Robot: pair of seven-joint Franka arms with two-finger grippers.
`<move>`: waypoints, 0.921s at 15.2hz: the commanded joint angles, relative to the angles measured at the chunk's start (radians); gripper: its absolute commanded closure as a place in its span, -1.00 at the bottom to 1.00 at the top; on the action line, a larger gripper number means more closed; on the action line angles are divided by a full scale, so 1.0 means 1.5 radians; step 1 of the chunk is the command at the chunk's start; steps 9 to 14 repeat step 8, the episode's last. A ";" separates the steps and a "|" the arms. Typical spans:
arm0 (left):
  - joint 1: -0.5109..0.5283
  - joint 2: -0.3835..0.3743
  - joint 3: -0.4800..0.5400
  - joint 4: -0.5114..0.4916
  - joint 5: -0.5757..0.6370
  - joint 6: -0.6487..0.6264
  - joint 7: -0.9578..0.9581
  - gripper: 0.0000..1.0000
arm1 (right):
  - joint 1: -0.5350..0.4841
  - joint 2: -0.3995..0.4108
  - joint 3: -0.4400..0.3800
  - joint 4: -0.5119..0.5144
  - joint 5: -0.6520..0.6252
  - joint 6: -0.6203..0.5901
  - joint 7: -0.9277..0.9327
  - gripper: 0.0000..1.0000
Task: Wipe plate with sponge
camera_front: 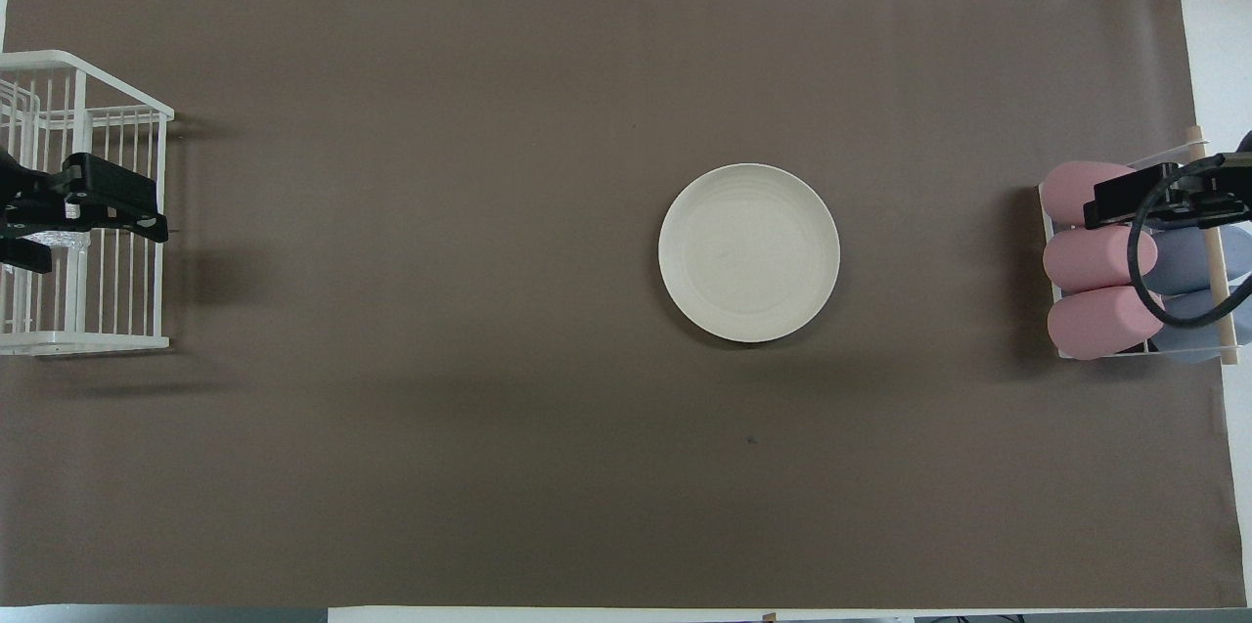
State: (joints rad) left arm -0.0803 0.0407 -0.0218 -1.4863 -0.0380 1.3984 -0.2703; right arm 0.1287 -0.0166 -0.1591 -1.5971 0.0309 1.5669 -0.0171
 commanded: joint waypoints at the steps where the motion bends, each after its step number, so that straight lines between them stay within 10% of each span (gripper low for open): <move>1: -0.006 -0.043 0.010 -0.047 -0.007 0.014 0.026 -1.00 | -0.005 -0.007 0.003 -0.008 0.000 -0.007 0.009 -1.00; 14: 0.015 -0.064 0.004 -0.072 -0.008 0.025 0.031 -1.00 | -0.005 -0.007 0.003 -0.008 0.000 -0.007 0.009 -1.00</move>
